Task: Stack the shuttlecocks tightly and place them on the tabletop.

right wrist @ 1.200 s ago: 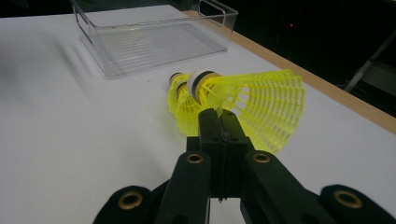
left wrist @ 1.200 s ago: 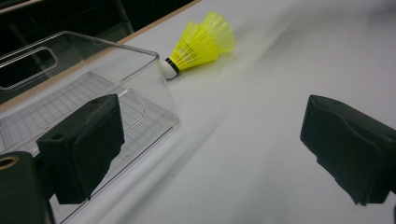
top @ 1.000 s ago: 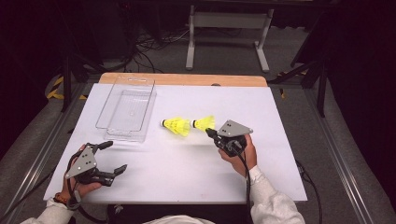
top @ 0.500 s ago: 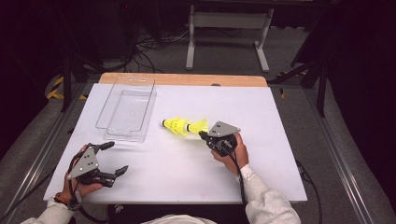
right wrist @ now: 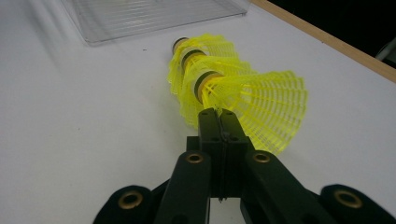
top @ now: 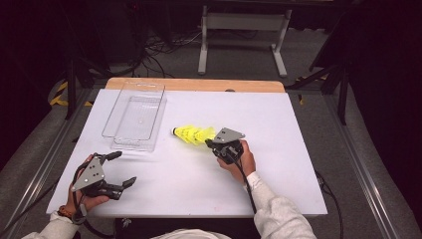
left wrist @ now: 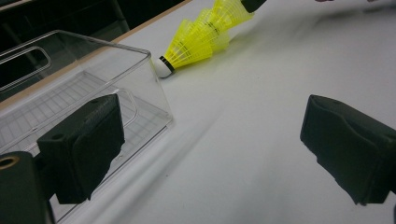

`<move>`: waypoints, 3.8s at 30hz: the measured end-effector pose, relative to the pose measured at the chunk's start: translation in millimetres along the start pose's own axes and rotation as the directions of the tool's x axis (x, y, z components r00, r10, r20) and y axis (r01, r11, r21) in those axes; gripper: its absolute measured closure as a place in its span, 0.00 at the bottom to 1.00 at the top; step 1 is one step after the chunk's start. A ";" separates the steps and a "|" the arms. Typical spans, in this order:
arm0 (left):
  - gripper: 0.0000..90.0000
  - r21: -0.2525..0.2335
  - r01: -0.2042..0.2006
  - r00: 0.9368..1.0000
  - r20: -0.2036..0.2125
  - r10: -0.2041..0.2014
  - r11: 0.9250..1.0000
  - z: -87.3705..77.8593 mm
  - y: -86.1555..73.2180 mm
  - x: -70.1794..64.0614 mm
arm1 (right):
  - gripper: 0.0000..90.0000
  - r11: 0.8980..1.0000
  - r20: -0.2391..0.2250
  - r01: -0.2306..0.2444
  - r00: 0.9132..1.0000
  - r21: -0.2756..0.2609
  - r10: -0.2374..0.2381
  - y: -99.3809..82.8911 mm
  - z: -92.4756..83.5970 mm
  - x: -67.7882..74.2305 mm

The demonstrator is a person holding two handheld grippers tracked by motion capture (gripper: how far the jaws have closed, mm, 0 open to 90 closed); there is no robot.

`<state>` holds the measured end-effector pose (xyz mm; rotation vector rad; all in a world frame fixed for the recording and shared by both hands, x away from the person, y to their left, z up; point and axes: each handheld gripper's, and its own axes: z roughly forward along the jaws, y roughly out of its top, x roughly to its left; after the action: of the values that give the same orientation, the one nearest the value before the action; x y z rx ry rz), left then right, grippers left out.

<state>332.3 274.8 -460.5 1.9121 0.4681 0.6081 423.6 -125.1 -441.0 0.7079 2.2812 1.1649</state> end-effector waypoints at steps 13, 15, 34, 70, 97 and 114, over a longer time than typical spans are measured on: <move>0.08 0.003 -0.007 1.000 0.007 0.007 1.000 1.0 0.0 -1.2 | 1.00 0.998 0.004 -0.058 0.998 -0.018 0.058 2.5 21.0 4.1; 0.08 0.003 -0.007 1.000 0.010 0.007 1.000 1.4 -0.1 -1.0 | 1.00 0.998 0.005 -0.059 0.998 -0.018 0.060 2.9 22.7 3.3; 0.08 0.013 -0.003 1.000 0.015 0.003 1.000 3.4 -1.3 -1.3 | 0.90 0.997 -0.066 -0.067 0.995 0.048 0.070 1.7 40.8 -8.2; 0.08 0.026 -0.020 1.000 0.005 0.020 0.999 3.3 -0.6 -1.8 | 0.57 0.999 0.006 0.011 1.000 -0.040 -0.011 13.6 -2.6 -6.8; 0.08 0.032 -0.025 1.000 0.009 0.025 0.999 3.4 -0.6 -2.2 | 0.48 0.989 0.009 0.078 0.997 -0.123 -0.078 14.3 -44.3 10.7; 0.08 0.031 -0.027 1.000 0.010 0.026 0.999 3.4 -0.5 -2.8 | 0.38 0.982 0.027 0.119 0.993 -0.148 -0.117 8.4 -55.8 20.4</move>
<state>332.1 270.9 -462.7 1.9529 0.4491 0.6113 375.5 -140.5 -408.5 0.5172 2.1622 1.2516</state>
